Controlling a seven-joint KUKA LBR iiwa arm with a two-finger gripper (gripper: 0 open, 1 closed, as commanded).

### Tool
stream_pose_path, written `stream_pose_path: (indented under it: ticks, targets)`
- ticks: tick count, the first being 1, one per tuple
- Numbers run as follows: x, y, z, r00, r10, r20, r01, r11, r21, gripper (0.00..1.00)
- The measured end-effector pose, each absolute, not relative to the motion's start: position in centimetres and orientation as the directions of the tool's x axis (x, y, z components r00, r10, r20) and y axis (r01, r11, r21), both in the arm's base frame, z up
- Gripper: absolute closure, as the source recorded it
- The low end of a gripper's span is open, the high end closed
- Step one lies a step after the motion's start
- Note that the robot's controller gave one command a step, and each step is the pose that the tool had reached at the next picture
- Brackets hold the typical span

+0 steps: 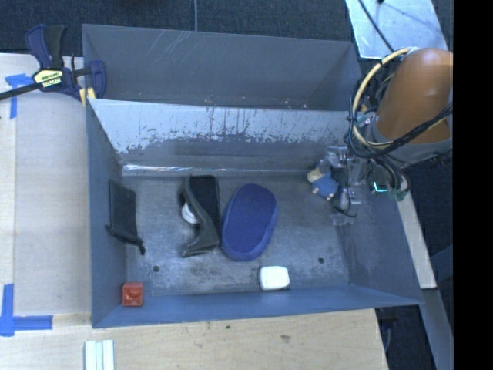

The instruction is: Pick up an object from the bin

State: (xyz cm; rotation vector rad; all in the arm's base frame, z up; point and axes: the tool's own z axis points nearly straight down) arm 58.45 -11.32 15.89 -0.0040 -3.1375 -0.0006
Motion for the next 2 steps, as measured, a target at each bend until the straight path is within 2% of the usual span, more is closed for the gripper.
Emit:
stream_pose_path:
  ticks: [1, 2]
  targets:
    - [61.40, -13.45, 6.97, -0.995, 0.103, -0.012, 0.103, 0.995, 0.001, 0.00]
    - [61.70, -13.23, 7.71, -0.995, 0.100, -0.020, 0.100, 0.995, 0.004, 1.00]
